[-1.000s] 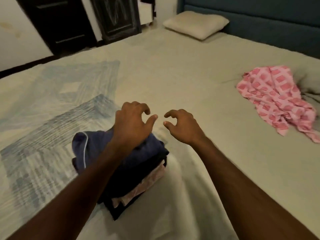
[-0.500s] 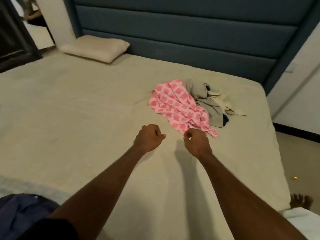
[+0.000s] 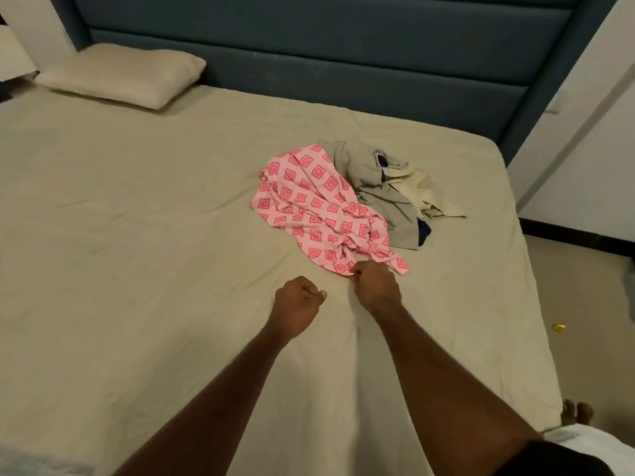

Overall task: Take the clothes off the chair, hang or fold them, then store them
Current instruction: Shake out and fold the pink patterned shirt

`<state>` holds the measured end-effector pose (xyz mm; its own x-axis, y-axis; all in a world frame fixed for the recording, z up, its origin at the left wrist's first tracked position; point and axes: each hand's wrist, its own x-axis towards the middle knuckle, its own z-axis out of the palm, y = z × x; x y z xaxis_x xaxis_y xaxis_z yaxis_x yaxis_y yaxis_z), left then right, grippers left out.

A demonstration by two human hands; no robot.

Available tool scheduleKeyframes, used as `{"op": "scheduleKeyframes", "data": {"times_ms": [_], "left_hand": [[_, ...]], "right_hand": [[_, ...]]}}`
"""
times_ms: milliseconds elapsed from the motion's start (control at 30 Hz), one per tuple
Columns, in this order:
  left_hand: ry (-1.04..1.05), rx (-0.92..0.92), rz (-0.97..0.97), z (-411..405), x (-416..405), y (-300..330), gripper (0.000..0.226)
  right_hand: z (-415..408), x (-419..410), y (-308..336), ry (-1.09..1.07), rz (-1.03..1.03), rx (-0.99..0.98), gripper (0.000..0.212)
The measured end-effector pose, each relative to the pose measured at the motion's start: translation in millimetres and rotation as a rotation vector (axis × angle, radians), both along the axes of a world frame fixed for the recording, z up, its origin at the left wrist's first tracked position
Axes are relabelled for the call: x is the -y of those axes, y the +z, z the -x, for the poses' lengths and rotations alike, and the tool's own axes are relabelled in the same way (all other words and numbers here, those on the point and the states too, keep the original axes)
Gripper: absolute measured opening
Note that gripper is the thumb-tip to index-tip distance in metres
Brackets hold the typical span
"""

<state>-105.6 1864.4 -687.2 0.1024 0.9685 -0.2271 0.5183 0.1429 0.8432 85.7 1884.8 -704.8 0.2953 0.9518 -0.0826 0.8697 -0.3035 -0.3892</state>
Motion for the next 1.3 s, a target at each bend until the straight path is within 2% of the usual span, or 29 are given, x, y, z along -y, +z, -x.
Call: {"op": "scheduleKeyframes", "data": {"times_ms": [67,233,333,367,400,467,533,633,667,733,800,867,933,1000,1067,1133,1167,1233,1267,1300], "left_hand": [[0.077,0.179,0.118,-4.4,1.7,-2.4,0.019],[0.191,0.709,0.403,-15.5,7.3,4.8,0.038],[0.250,0.840,0.446,-16.4,6.5,2.3,0.054],[0.306,0.827,0.438,-18.5,8.2,1.1,0.063],[0.358,0.789,0.404,-22.6,12.5,1.3,0.061],[0.337,0.658,0.266,-29.1,24.0,-0.6,0.045],[0.102,0.460,0.088,-28.4,39.1,-6.2,0.051],[-0.361,0.249,-0.033,-15.3,75.0,-7.4,0.048],[-0.510,0.184,-0.042,-9.0,89.8,-4.7,0.045],[-0.783,0.115,0.005,4.2,114.4,3.8,0.038],[-0.915,0.142,0.149,19.2,131.8,12.6,0.023],[-0.779,0.177,0.215,28.9,138.1,20.0,0.021],[-0.364,0.329,0.257,32.9,140.7,22.4,0.015],[0.042,0.545,0.410,30.4,132.8,19.2,0.027],[0.168,0.645,0.532,20.8,122.1,18.2,0.041],[0.227,0.729,0.547,0.8,119.3,20.6,0.037],[0.249,0.753,0.512,-10.2,119.6,21.1,0.033],[0.251,0.770,0.424,-27.5,123.9,20.3,0.029],[0.211,0.796,0.410,-32.8,127.5,20.9,0.032],[0.142,0.825,0.416,-38.3,130.9,22.7,0.036]], "right_hand": [[-1.9,2.7,11.0,0.065,0.078,-0.044,0.024],[-11.9,78.0,47.6,0.561,0.471,-0.141,0.034],[-15.5,154.2,47.5,0.741,0.741,-0.144,0.024],[-19.1,175.2,48.0,0.754,0.818,-0.156,0.020],[-25.0,192.2,47.6,0.750,0.863,-0.187,0.019],[-39.7,207.1,49.0,0.684,0.793,-0.348,0.017],[-49.3,202.2,49.1,0.552,0.492,-0.478,0.010],[-38.9,185.7,55.3,0.171,-0.057,-0.535,0.031],[-30.4,179.0,56.1,0.059,-0.136,-0.585,0.035],[-11.9,166.1,53.8,-0.074,-0.083,-0.757,0.051],[4.2,165.4,41.8,-0.044,0.001,-0.756,0.056],[12.8,168.5,28.0,0.011,0.015,-0.603,0.041],[13.7,179.1,26.6,0.059,0.088,-0.572,0.031],[4.6,190.7,29.5,0.230,0.271,-0.628,0.033],[-7.1,210.8,39.3,0.482,0.567,-0.600,0.034],[-17.8,233.7,47.0,0.668,0.811,-0.524,0.024],[-23.4,241.2,48.9,0.695,0.834,-0.490,0.024],[-33.3,247.0,52.6,0.615,0.632,-0.477,0.019],[-37.2,246.1,55.5,0.513,0.440,-0.481,0.018],[-40.7,243.3,58.7,0.387,0.212,-0.494,0.028]]}}
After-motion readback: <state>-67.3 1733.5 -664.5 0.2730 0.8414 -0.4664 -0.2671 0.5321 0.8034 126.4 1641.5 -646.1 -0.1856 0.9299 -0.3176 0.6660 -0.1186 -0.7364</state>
